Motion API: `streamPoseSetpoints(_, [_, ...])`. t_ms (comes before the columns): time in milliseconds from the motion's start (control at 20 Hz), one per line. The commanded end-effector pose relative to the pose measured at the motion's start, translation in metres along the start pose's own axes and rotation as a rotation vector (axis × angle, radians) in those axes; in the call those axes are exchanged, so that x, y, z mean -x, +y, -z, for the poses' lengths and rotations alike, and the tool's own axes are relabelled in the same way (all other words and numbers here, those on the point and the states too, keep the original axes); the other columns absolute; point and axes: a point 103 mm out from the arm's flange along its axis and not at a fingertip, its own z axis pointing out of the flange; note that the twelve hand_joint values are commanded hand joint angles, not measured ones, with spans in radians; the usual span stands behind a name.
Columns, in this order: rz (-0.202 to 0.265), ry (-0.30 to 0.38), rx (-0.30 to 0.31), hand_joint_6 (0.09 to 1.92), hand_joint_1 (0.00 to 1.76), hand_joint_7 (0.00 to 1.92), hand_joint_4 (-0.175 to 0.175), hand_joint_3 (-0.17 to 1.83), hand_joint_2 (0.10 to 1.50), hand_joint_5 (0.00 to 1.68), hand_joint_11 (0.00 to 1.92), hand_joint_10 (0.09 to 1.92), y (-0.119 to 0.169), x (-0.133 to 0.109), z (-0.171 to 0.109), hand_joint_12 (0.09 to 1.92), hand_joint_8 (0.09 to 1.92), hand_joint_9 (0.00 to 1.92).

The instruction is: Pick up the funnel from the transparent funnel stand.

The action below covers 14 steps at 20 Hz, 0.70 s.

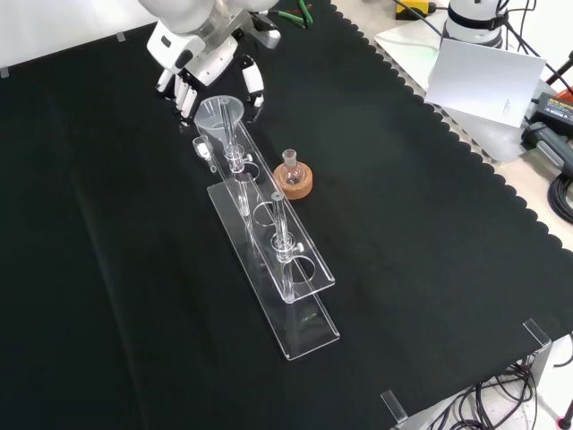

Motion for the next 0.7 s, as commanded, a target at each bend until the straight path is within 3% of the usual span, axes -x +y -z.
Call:
streamPoseSetpoints(50, [-0.052, -0.041, 0.213, 0.93, 0.97, 1.06, 0.123, 0.48, 0.82, 0.99, 0.45, 0.56, -0.014, -0.001, 0.019, 1.36, 0.88, 1.19])
streamPoseSetpoints(200, [-0.050, -0.057, 0.209, 0.98, 1.02, 1.08, 0.170, 0.35, 0.91, 1.02, 0.47, 0.56, -0.024, 0.000, 0.033, 1.35, 0.89, 1.21])
streamPoseSetpoints(700, [-0.109, -0.080, 0.163, 1.00, 1.02, 1.05, 0.175, 0.27, 0.96, 1.00, 0.44, 0.57, -0.089, 0.009, 0.076, 1.36, 0.89, 1.21])
